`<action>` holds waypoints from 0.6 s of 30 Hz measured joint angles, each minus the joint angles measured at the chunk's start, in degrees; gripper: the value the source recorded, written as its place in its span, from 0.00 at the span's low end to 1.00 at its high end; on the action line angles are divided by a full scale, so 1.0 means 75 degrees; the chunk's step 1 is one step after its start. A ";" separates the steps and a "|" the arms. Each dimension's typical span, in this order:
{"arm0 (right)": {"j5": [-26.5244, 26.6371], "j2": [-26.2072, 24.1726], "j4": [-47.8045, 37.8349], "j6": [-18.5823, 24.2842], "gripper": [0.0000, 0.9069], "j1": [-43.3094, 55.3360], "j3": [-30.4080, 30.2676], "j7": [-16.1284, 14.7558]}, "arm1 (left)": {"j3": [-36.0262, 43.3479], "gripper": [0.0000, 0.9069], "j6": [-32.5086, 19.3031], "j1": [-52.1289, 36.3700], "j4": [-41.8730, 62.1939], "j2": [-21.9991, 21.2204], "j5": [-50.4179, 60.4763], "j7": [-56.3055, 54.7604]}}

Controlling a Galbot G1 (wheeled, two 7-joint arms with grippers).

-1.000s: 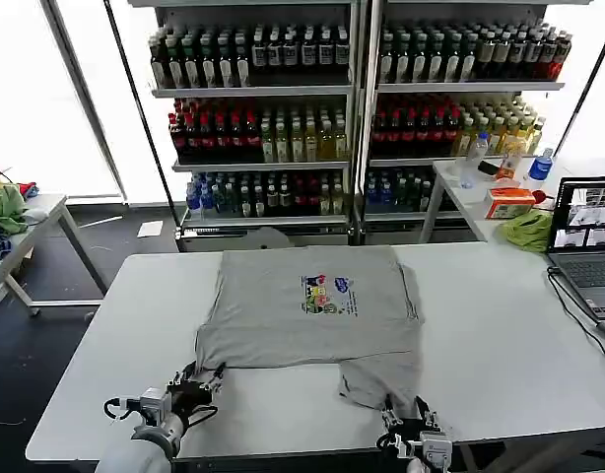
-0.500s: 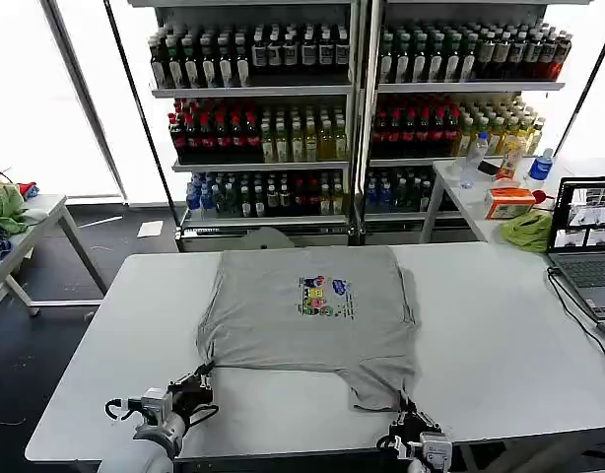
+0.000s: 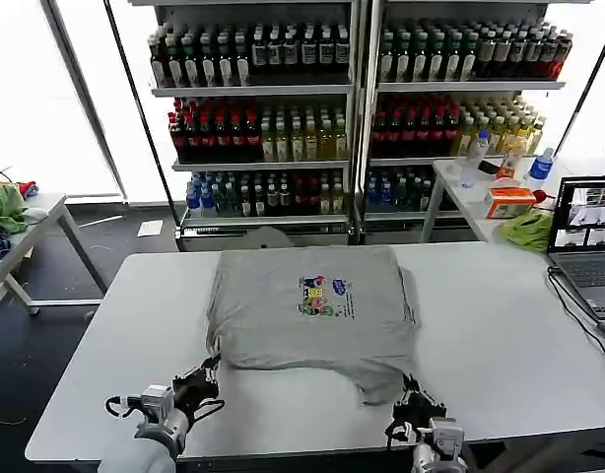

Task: Fold and organize the clothes.

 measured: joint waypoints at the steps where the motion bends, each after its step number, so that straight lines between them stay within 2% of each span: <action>1: -0.0054 0.0010 -0.0028 0.0007 0.00 0.0109 0.0020 -0.0056 | -0.0005 0.00 -0.0050 -0.0027 -0.0008 0.0015 -0.0026 0.0002; 18: -0.0116 -0.0095 -0.1159 -0.0138 0.00 0.2283 -0.0056 -0.0531 | 0.0315 0.00 -0.0630 -0.1230 0.0436 0.0209 -0.0558 -0.0064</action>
